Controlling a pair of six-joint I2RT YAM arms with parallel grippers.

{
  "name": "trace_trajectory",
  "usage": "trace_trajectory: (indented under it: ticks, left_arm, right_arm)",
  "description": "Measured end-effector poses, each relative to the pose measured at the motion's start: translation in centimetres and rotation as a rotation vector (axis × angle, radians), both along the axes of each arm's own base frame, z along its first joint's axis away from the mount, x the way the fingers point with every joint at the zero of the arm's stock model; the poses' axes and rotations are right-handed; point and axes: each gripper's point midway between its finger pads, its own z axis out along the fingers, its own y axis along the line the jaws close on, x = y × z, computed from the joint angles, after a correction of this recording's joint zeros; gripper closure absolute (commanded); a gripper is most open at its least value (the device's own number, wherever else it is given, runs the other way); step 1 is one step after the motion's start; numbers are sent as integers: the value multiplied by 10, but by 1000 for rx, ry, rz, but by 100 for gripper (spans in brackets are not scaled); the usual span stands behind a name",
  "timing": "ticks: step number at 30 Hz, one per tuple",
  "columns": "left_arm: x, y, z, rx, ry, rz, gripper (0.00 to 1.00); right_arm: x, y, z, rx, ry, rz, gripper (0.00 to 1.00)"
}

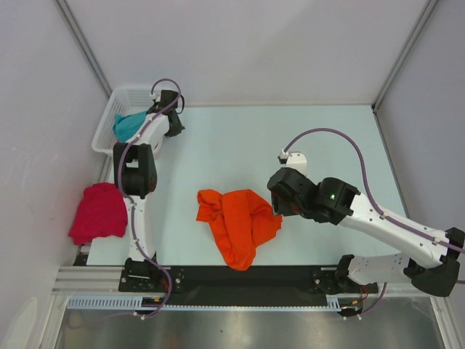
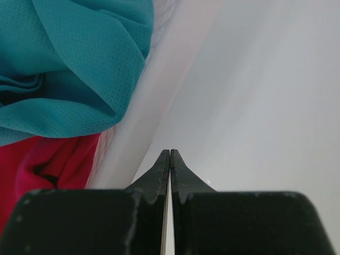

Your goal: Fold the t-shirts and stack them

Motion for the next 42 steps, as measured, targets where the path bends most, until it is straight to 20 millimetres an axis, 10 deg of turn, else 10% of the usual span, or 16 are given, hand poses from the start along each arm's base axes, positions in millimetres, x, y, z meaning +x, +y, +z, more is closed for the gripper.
trace_trajectory:
  ticks: [42]
  left_arm:
    - [21, 15, -8, -110, 22, 45, 90]
  right_arm:
    - [-7, 49, -10, -11, 23, 104, 42]
